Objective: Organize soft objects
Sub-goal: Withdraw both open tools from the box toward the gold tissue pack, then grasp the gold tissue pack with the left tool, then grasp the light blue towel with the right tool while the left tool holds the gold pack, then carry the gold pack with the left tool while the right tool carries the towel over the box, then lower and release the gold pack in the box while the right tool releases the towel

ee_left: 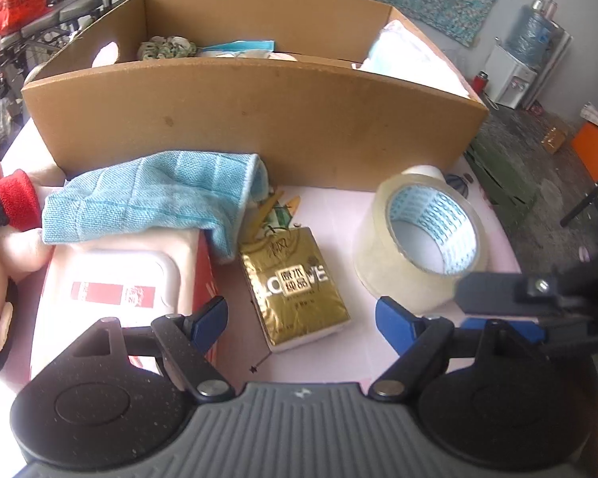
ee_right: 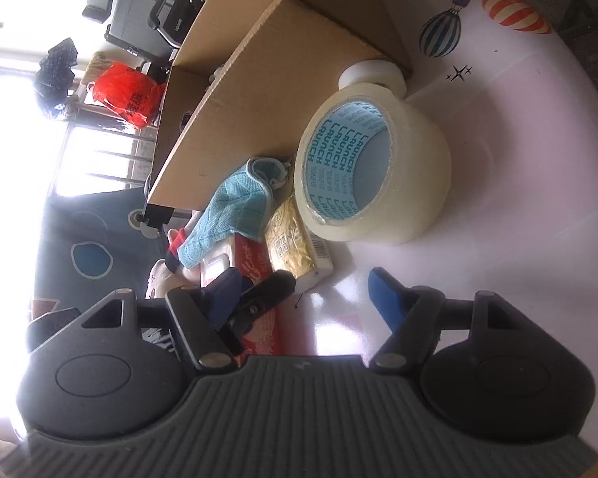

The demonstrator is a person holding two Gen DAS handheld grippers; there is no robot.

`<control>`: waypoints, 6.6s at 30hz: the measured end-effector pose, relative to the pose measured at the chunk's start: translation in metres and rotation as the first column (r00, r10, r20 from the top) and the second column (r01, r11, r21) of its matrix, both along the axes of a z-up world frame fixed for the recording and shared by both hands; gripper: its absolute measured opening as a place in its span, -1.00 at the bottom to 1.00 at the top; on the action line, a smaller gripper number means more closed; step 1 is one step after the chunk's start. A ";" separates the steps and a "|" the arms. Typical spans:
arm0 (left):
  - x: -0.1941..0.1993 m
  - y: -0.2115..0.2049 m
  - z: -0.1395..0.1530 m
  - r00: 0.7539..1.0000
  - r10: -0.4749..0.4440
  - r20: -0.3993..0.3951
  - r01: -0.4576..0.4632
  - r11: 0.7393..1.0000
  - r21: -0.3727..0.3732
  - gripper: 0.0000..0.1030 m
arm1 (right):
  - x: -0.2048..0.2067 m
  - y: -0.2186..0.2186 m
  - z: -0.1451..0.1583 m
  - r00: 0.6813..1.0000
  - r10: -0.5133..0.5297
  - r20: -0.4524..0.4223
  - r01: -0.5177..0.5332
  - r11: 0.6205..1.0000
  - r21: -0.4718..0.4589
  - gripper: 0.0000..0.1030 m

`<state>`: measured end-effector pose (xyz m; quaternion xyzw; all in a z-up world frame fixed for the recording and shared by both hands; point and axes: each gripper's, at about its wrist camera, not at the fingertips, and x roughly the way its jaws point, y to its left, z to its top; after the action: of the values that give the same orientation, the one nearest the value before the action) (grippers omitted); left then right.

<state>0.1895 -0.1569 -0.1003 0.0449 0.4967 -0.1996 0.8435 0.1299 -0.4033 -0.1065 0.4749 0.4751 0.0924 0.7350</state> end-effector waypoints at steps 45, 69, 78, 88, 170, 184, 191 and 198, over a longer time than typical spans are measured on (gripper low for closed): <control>-0.023 0.007 -0.016 0.996 0.012 -0.091 -0.009 0.999 0.037 0.09 | -0.022 0.025 0.073 0.986 0.089 0.142 -0.036 0.938 -0.344 0.61; -0.011 0.158 0.055 0.941 0.335 0.048 -0.329 0.939 -0.102 0.09 | 0.164 0.212 0.078 0.826 0.563 0.030 -0.470 0.717 -0.515 0.83; -0.009 0.175 0.048 0.931 0.363 0.030 -0.357 0.926 -0.125 0.09 | 0.195 0.225 0.033 0.867 0.493 -0.075 -0.449 0.706 -0.548 0.93; -0.006 0.179 0.046 0.929 0.370 0.022 -0.364 0.921 -0.137 0.09 | 0.206 0.233 0.008 0.893 0.437 -0.110 -0.425 0.736 -0.527 0.97; 0.238 -0.015 0.055 0.987 0.155 -0.035 -0.159 0.972 -0.174 0.07 | 0.392 0.005 0.079 0.970 0.239 -0.045 -0.207 0.714 -0.669 -0.71; 0.279 -0.032 0.013 0.975 0.171 -0.143 -0.185 0.978 -0.097 0.07 | 0.434 0.013 0.002 0.948 0.246 -0.203 -0.315 0.616 -0.723 -0.29; 0.292 -0.055 0.005 0.984 0.100 -0.149 -0.111 0.992 -0.063 0.08 | 0.421 -0.011 0.020 0.972 0.210 -0.102 -0.227 0.757 -0.613 0.07; 0.305 -0.080 -0.004 0.985 0.012 -0.172 -0.006 0.999 0.037 0.08 | 0.417 -0.021 0.025 0.977 0.197 -0.082 -0.207 0.783 -0.586 0.07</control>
<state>0.4949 -0.2373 -0.1046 0.0407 0.5716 -0.1898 0.7972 0.5468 -0.4241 -0.0813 0.1696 0.5341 0.0143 0.8281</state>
